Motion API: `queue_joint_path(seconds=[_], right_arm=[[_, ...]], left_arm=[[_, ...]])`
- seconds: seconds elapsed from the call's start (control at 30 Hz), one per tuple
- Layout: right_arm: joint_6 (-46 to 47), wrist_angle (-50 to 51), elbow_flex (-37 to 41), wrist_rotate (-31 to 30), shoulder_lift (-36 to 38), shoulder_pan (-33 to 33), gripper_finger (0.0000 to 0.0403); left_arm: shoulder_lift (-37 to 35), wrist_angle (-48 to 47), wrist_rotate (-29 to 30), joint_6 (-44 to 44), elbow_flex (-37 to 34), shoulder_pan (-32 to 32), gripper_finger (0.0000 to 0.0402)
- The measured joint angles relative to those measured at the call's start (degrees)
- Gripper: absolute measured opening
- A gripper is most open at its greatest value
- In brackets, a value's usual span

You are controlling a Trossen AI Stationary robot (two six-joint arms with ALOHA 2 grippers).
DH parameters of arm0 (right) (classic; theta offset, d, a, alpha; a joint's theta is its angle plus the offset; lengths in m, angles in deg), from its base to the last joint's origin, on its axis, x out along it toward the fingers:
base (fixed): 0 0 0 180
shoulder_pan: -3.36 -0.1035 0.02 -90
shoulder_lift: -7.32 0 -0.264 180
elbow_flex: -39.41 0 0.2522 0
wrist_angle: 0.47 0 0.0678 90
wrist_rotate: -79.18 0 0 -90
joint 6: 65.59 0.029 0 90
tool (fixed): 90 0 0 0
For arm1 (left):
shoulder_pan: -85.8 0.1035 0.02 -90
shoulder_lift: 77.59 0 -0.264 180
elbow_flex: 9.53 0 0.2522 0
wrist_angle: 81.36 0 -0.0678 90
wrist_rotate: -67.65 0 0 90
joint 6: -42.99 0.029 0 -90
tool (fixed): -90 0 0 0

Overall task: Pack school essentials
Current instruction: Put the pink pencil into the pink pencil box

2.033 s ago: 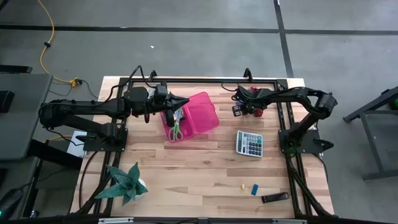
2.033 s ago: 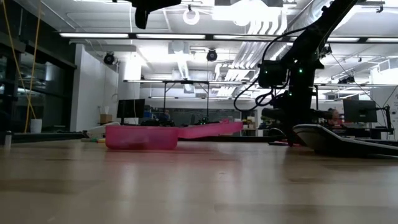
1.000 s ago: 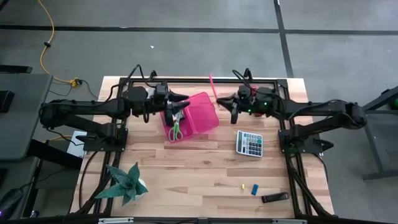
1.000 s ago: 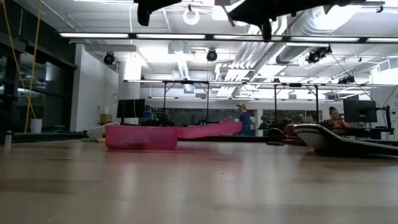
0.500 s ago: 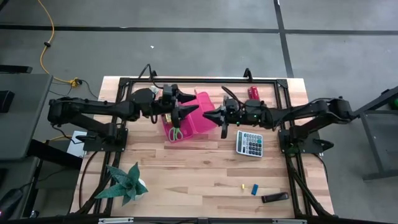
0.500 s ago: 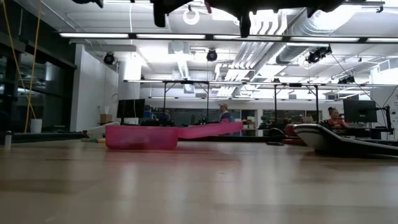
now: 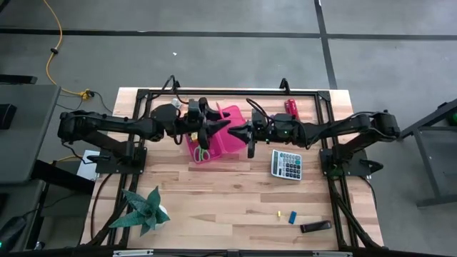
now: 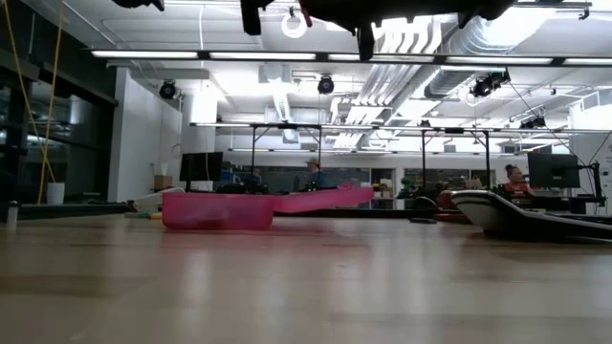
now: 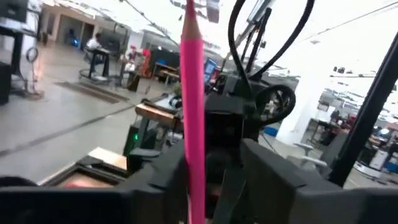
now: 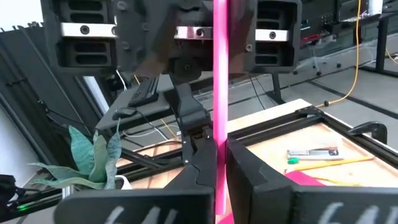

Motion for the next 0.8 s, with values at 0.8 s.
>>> queue_joint_path(seconds=[0.8], right_arm=[[-0.54,15.88,0.11,-12.9,8.31,2.31,0.0125]], left_arm=[[-14.34,-26.83,5.88,0.37,0.0,4.49,0.0003]])
